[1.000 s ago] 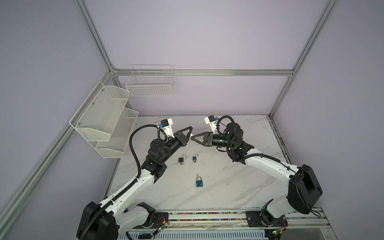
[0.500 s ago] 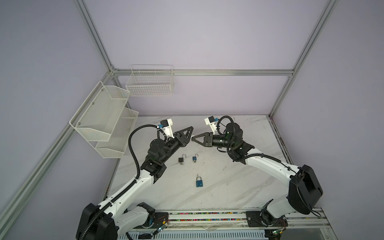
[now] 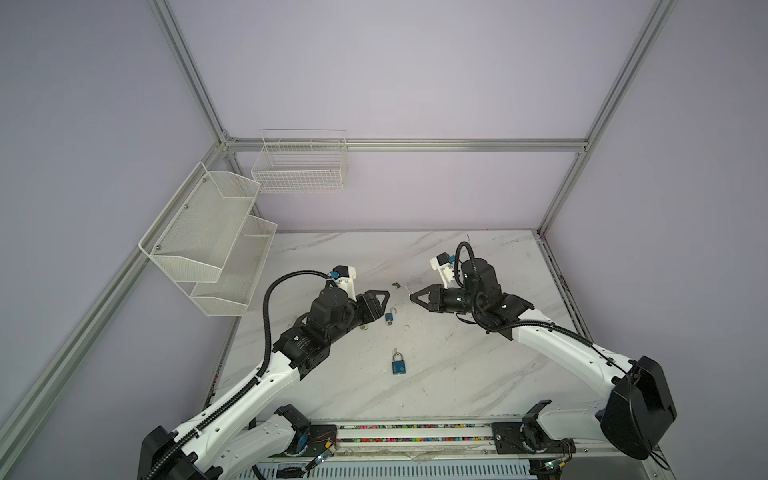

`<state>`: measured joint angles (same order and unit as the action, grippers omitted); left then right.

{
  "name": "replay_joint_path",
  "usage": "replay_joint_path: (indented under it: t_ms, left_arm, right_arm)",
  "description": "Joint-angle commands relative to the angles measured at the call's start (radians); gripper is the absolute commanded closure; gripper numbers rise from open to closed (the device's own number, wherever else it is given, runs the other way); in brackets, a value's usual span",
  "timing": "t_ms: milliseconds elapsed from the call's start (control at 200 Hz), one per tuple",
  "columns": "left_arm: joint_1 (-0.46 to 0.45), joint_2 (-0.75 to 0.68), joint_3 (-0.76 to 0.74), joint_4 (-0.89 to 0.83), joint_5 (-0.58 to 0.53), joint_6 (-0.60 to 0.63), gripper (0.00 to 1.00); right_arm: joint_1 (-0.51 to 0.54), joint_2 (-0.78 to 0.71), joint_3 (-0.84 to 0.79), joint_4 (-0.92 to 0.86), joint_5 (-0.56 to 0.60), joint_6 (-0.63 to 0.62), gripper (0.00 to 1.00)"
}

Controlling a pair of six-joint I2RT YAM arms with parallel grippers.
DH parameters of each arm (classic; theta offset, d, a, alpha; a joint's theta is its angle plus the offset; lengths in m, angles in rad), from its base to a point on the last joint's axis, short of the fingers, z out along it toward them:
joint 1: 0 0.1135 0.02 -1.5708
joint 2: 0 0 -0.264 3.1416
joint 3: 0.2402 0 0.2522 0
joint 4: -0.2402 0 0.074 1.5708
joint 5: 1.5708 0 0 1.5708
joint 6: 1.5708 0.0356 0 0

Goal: Unlock with the key
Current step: 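Lower the left gripper over the closed blue padlock while right follows with key, then close the left gripper on the body of the closed blue padlock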

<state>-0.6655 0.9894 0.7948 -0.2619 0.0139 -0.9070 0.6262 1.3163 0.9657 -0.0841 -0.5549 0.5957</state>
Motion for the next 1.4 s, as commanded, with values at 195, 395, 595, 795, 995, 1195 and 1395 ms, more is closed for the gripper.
replay_joint_path:
  t_ms: [195,395,595,795,995,1195,1395]
  left_arm:
    - [-0.278,0.185,0.176,-0.399,-0.212,-0.091,0.38]
    - [-0.379,0.328,0.227,-0.450,-0.251,-0.146,0.37]
    - [-0.421,0.505,0.294,-0.479,-0.216,-0.144,0.35]
    - [-0.427,0.575,0.288,-0.525,-0.293,-0.209,0.35]
    - [-0.424,0.648,0.335,-0.547,-0.289,-0.234,0.38]
    - [-0.416,0.714,0.368,-0.540,-0.244,-0.216,0.42]
    - [-0.407,0.757,0.386,-0.534,-0.221,-0.212,0.45]
  right_arm:
    - [-0.005,-0.100,-0.169,-0.160,0.134,-0.067,1.00]
    - [-0.005,-0.155,-0.300,-0.087,0.123,-0.016,1.00]
    - [-0.005,-0.136,-0.362,-0.032,0.110,0.000,1.00]
    - [-0.005,-0.078,-0.365,-0.001,0.115,-0.014,1.00]
    - [-0.006,-0.030,-0.329,0.003,0.094,-0.032,1.00]
    - [-0.010,-0.011,-0.316,0.003,0.087,-0.044,1.00]
    - [-0.020,-0.002,-0.321,0.003,0.084,-0.057,1.00]
